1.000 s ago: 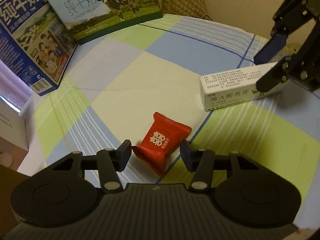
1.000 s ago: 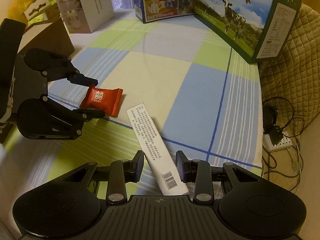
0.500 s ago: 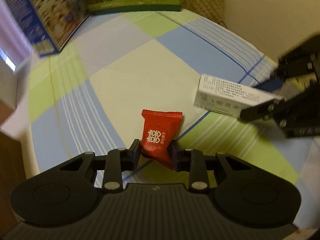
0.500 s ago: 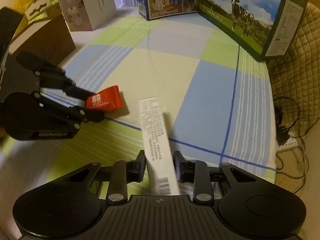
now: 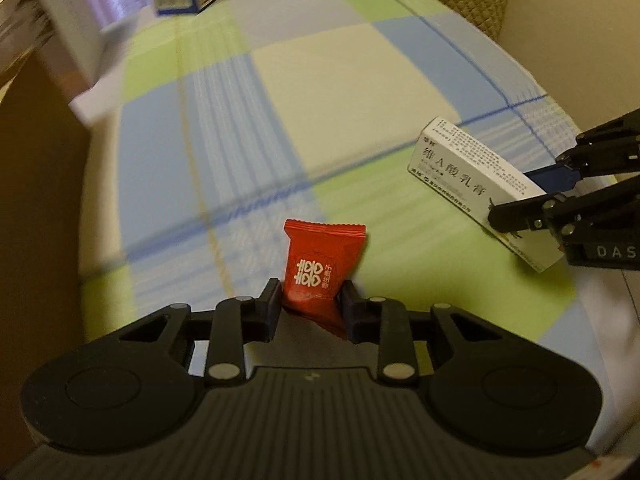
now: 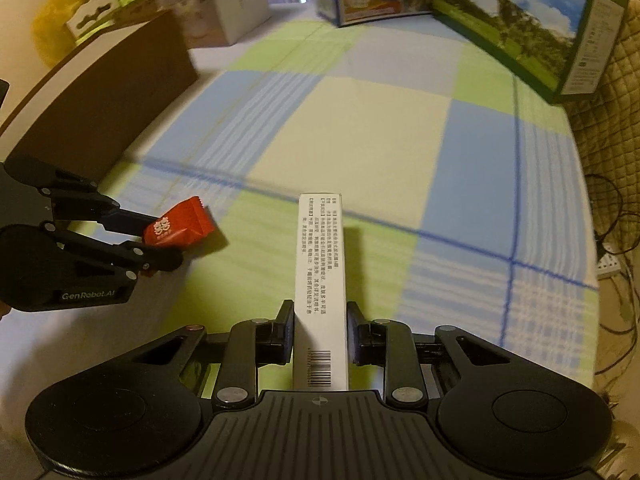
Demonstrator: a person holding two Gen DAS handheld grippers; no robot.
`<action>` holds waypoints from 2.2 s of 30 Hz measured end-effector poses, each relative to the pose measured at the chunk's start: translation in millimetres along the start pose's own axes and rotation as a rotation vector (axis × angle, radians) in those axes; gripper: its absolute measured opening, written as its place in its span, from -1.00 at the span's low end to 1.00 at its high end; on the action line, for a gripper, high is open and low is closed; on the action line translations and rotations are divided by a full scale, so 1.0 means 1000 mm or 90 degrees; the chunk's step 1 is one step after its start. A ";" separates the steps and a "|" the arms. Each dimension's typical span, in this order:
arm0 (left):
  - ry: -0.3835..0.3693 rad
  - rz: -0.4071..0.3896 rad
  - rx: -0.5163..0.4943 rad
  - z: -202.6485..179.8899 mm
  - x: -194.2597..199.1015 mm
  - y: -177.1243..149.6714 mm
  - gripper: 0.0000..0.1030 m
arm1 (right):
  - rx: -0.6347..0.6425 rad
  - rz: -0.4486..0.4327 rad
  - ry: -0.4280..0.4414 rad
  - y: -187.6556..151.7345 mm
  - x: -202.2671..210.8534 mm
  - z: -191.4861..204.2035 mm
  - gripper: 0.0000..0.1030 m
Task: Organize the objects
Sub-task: 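Lift and carry the red candy and white ointment box over the open box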
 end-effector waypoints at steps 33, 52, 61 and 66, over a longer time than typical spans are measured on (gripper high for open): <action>0.010 0.011 0.139 0.013 0.061 -0.115 -0.29 | 0.093 0.016 0.075 -0.064 0.016 0.123 -0.30; 0.008 -0.037 0.008 -0.003 0.071 -0.104 0.10 | 0.073 0.012 0.050 -0.074 0.023 0.122 -0.50; 0.001 -0.023 -0.050 -0.016 0.055 -0.100 -0.34 | 0.054 0.011 0.046 -0.078 0.025 0.118 -0.51; 0.000 -0.015 -0.048 -0.017 0.052 -0.102 -0.46 | 0.053 0.008 0.047 -0.079 0.024 0.119 -0.51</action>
Point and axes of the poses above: each gripper's, at about its wrist camera, not at the fingertips, and x roughly against the way its jaws point, z to its left, y to its top, the point moved 8 cm from there along -x, roughly the way its jaws point, and after that the axes turned 1 degree about -z, right-handed, at the moved point
